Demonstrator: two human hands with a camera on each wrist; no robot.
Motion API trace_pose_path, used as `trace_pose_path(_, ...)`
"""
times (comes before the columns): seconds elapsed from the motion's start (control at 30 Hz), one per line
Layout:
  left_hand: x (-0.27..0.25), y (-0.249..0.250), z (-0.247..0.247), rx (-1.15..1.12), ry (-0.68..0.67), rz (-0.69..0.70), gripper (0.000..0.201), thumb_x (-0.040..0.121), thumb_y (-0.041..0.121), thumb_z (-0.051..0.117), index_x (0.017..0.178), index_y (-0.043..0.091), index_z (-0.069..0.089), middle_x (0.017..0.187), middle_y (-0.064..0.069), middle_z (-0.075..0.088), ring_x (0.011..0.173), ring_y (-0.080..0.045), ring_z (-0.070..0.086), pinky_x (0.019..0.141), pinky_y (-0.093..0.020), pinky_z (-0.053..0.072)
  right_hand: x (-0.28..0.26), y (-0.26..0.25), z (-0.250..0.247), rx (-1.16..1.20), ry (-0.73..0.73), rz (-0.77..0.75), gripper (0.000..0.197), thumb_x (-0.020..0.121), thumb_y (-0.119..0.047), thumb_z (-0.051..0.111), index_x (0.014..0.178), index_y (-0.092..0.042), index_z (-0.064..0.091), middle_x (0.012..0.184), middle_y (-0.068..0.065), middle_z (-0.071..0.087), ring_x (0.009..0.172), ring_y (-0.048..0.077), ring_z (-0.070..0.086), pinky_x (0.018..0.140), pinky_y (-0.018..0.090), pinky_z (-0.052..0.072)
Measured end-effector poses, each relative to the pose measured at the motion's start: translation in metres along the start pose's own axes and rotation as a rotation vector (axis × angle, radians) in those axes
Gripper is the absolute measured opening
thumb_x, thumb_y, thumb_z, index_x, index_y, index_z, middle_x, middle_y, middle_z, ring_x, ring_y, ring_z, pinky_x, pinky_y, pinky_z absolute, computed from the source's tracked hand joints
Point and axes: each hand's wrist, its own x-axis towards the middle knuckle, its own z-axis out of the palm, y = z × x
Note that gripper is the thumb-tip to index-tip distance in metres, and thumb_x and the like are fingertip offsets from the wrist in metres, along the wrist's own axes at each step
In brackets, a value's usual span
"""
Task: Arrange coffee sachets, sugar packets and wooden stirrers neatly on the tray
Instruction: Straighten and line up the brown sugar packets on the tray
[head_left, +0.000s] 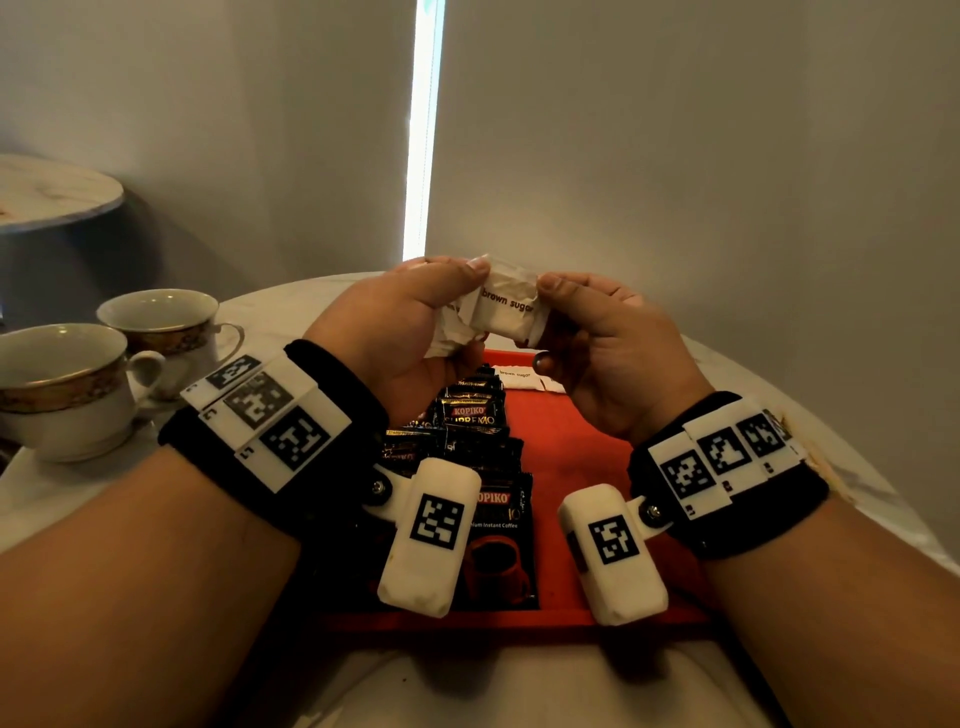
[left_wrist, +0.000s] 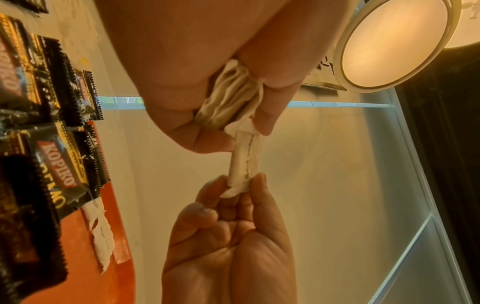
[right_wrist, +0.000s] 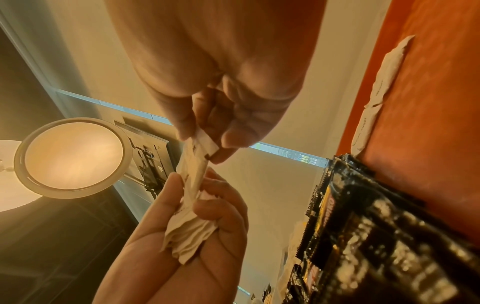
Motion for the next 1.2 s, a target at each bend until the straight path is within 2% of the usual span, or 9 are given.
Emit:
trace_pose_path(0.23,0.001,0.000,-0.001,-0.024,0.011,0.014,0.009,0.096,0.021,0.063,0.099,0.013,0.061,0.083,-0.004,0.065,0.064,-0.012,0.058,0.051,-0.023,0.047,0.002,0.002,-0.003,-0.075,-0.015,0.031,0.007,0.094,-0.008,0.061,0.101,-0.009,0.063,0.081,0.011,0.072,0.061,0.021,0.066,0.043,0.024,0.042)
trace_pose_path(0.33,0.003,0.001,-0.003,-0.062,0.057,0.000,0.011,0.094,0.024,0.066,0.100,0.015,0.062,0.092,-0.004,0.064,0.071,-0.013,0.059,0.052,-0.023,0.048,0.013,0.005,-0.014,-0.043,0.124,0.047,0.009,0.097,-0.008,0.059,0.106,-0.010,0.062,0.085,0.011,0.073,0.057,0.018,0.065,0.041,0.022,0.038)
trace_pose_path(0.43,0.004,0.002,-0.004,-0.088,0.080,-0.003,0.020,0.094,0.025,0.067,0.108,0.014,0.061,0.094,-0.003,0.063,0.070,-0.012,0.060,0.051,-0.023,0.050,0.028,0.015,-0.031,0.014,0.286,0.099,0.018,0.099,-0.006,0.054,0.116,-0.009,0.060,0.091,0.011,0.071,0.054,0.011,0.062,0.044,0.021,0.041)
trace_pose_path(0.6,0.004,0.004,-0.005,-0.100,0.081,-0.004,0.022,0.094,0.025,0.066,0.112,0.013,0.061,0.092,-0.003,0.062,0.068,-0.011,0.060,0.050,-0.022,0.050,0.044,0.039,-0.049,-0.027,0.381,0.237,0.016,0.100,0.002,0.046,0.101,-0.011,0.055,0.085,0.011,0.064,0.048,0.009,0.057,0.039,0.020,0.041)
trace_pose_path(0.77,0.004,0.003,-0.004,-0.092,0.076,0.009,0.016,0.095,0.024,0.065,0.107,0.014,0.060,0.091,-0.003,0.063,0.066,-0.011,0.060,0.050,-0.022,0.050,0.050,0.055,-0.056,-0.119,0.342,0.373,0.030,0.100,0.005,0.041,0.125,-0.006,0.053,0.090,0.014,0.062,0.050,0.009,0.059,0.038,0.019,0.044)
trace_pose_path(0.93,0.004,0.003,-0.003,-0.098,0.069,0.015,0.015,0.095,0.024,0.065,0.106,0.015,0.060,0.089,-0.003,0.063,0.065,-0.010,0.060,0.052,-0.022,0.050,0.047,0.056,-0.051,-0.154,0.257,0.453,0.033,0.100,0.012,0.037,0.121,-0.002,0.057,0.103,0.019,0.066,0.071,0.015,0.062,0.046,0.018,0.052)
trace_pose_path(1.07,0.005,0.003,-0.004,-0.107,0.065,0.016,0.018,0.095,0.023,0.065,0.108,0.013,0.059,0.087,-0.002,0.063,0.061,-0.010,0.060,0.050,-0.021,0.049,0.044,0.055,-0.049,-0.116,0.219,0.494,0.041,0.096,0.017,0.037,0.130,0.001,0.056,0.119,0.025,0.064,0.083,0.022,0.067,0.056,0.022,0.059)
trace_pose_path(1.13,0.006,0.002,-0.004,-0.110,0.064,0.020,0.014,0.095,0.023,0.065,0.104,0.014,0.059,0.087,-0.002,0.063,0.062,-0.010,0.061,0.050,-0.022,0.049,0.042,0.053,-0.049,-0.094,0.204,0.493,0.037,0.097,0.016,0.039,0.126,0.002,0.056,0.116,0.025,0.064,0.086,0.023,0.068,0.065,0.025,0.061)
trace_pose_path(1.2,0.006,0.002,-0.004,-0.104,0.066,0.024,0.013,0.095,0.024,0.065,0.103,0.015,0.059,0.088,-0.002,0.064,0.062,-0.010,0.061,0.051,-0.022,0.049,0.040,0.051,-0.049,-0.092,0.197,0.492,0.026,0.098,0.014,0.041,0.110,-0.001,0.059,0.106,0.021,0.064,0.087,0.024,0.067,0.071,0.026,0.060)
